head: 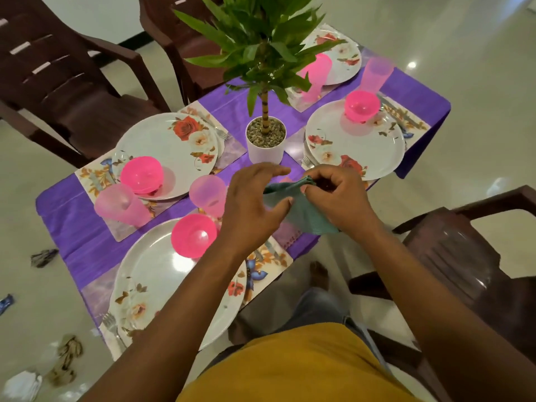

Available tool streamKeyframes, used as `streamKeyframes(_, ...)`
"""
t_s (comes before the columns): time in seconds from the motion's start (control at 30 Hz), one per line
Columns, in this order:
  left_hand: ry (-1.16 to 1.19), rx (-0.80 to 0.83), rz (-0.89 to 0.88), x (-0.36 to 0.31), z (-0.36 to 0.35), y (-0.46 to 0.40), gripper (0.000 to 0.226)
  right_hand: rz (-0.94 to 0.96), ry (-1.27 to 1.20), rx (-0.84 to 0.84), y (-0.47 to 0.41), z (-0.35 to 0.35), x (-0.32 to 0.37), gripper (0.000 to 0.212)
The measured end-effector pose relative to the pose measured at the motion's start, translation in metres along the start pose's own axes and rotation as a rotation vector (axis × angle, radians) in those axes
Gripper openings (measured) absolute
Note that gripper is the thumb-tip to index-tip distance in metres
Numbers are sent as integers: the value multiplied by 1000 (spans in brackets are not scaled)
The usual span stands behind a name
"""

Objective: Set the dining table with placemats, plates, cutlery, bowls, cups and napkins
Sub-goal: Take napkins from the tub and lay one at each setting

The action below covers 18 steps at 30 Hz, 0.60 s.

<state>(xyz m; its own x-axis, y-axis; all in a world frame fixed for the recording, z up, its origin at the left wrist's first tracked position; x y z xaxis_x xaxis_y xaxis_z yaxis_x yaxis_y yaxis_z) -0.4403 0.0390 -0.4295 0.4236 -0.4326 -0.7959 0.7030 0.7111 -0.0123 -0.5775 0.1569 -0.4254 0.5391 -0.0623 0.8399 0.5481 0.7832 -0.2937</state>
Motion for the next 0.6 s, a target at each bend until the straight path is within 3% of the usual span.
streamKeyframes(0.2,45,75,97,-24,-48,-43,18,24,-225,62,-48,53,-42,6)
streamKeyframes(0.47,220,190,326,-38,-107,-83,5,-55,-328,42,-95,129,-103,12)
streamKeyframes(0.6,371,208,402,-42,-127,-100,9,-108,-309,6,-111,159,-124,10)
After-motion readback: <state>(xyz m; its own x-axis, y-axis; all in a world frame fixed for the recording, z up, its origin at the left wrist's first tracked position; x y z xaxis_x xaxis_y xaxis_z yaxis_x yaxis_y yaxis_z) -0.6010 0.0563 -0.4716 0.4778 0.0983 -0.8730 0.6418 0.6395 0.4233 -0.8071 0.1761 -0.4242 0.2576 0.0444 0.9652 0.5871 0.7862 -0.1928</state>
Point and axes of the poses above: each hand's wrist, its own y-axis away from the middle knuckle, its own z-axis out of the back of the hand, x = y × z, the point moved 6 cm from there along -y, towards the middle knuckle, and after that the axes turned 15 degrees about z, right-handed, at the moved point
